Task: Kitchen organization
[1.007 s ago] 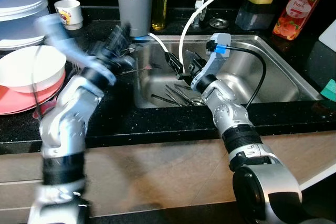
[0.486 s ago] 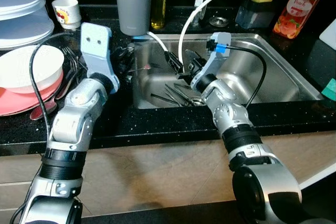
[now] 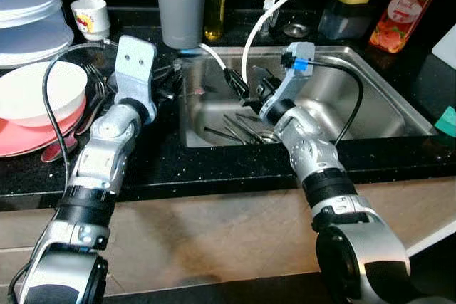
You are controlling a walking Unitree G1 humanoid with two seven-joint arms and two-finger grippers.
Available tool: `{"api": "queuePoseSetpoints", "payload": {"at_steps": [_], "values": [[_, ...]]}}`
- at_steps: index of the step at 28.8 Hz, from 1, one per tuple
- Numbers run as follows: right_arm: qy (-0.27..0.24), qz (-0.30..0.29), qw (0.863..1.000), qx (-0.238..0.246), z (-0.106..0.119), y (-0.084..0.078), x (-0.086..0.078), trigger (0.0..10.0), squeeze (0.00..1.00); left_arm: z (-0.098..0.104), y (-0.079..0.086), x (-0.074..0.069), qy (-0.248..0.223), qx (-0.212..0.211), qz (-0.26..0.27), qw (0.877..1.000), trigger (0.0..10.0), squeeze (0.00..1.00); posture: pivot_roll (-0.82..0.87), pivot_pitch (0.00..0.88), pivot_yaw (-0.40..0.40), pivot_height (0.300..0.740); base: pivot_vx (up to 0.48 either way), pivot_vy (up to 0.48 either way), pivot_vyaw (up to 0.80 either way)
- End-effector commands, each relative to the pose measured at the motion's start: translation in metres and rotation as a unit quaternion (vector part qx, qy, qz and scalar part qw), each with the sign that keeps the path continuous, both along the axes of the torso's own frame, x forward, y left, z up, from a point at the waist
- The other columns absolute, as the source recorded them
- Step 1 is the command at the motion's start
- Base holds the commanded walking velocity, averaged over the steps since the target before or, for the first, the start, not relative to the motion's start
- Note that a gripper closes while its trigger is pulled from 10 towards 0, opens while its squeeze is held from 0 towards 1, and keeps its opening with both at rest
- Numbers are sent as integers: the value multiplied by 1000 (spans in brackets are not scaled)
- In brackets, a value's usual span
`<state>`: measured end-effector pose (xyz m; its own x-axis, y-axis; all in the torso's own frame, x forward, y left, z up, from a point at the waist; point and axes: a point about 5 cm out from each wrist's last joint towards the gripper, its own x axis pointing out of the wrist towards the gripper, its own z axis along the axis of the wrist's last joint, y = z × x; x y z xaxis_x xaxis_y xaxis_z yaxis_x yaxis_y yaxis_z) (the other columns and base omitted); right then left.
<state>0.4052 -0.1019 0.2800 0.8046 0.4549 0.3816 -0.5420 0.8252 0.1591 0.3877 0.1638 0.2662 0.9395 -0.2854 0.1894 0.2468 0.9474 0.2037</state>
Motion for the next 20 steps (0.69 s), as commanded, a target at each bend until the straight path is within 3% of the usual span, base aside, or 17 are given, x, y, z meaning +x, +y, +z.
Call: {"api": "queuePoseSetpoints", "payload": {"at_steps": [1,4,11,13,20], "values": [[-2,1,1000,-10,0,0,-1,10000,0,1,-2,3,7,-17,-27,999,10000,0,-32,156,-32,740,0,0,0],[-5,1,1000,-12,1,-1,-2,10000,0,2,-2,6,17,-18,-59,998,10000,0,-38,161,-30,740,0,0,0],[-7,1,1000,-12,3,-1,-2,10000,0,12,9,12,23,-39,-79,996,10000,0,-37,162,-30,740,0,0,0],[-6,4,1000,-11,3,0,-2,10000,0,4,15,15,71,-28,-91,993,10000,0,-36,171,-39,740,0,0,0],[-6,5,1000,-10,5,1,-2,10000,0,4,23,20,93,-21,-74,993,10000,0,-36,171,-39,740,0,0,0]]}}
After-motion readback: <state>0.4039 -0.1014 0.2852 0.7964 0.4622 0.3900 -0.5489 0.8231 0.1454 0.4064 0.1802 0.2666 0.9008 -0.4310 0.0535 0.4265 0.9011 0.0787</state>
